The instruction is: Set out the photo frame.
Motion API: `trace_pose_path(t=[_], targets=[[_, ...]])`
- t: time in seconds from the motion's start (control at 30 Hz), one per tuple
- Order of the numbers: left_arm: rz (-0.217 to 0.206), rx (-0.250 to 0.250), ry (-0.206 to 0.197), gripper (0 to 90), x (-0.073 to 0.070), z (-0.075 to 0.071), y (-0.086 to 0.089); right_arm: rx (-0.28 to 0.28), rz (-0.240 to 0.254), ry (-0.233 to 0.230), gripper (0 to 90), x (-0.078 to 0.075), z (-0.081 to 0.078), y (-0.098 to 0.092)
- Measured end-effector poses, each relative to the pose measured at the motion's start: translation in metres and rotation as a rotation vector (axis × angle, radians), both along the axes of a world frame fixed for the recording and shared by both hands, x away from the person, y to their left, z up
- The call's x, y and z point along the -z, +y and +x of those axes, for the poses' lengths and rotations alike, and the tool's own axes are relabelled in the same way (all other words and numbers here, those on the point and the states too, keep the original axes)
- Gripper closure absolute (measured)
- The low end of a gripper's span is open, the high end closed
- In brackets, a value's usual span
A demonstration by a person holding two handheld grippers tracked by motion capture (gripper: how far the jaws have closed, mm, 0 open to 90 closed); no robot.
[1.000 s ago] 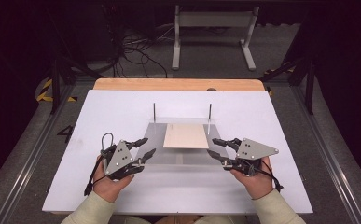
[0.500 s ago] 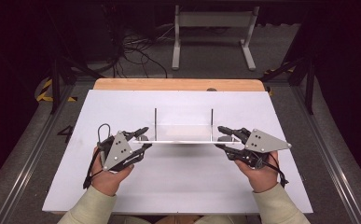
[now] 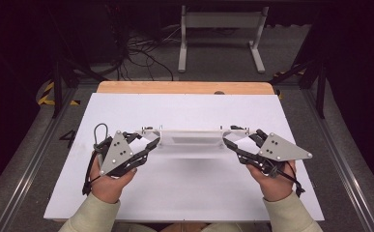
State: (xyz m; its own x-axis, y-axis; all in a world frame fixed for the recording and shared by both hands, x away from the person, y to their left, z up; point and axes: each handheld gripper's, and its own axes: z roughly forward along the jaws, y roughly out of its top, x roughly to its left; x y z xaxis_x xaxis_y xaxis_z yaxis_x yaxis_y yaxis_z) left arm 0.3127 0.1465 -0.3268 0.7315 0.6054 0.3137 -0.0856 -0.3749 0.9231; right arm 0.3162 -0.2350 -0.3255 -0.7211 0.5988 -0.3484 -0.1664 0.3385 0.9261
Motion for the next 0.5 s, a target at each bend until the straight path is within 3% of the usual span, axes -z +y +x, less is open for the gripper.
trace_pose_path(t=[0.3, 0.5], targets=[[-0.041, 0.022, 0.079, 62.5, -0.016, -0.015, 0.004, -0.002, 0.005, 0.028, 57.9, -0.013, -0.016, 0.001], [-0.058, 0.027, 0.138, 62.2, -0.027, -0.026, 0.005, -0.011, 0.027, 0.096, 57.9, -0.023, -0.027, 0.001]])
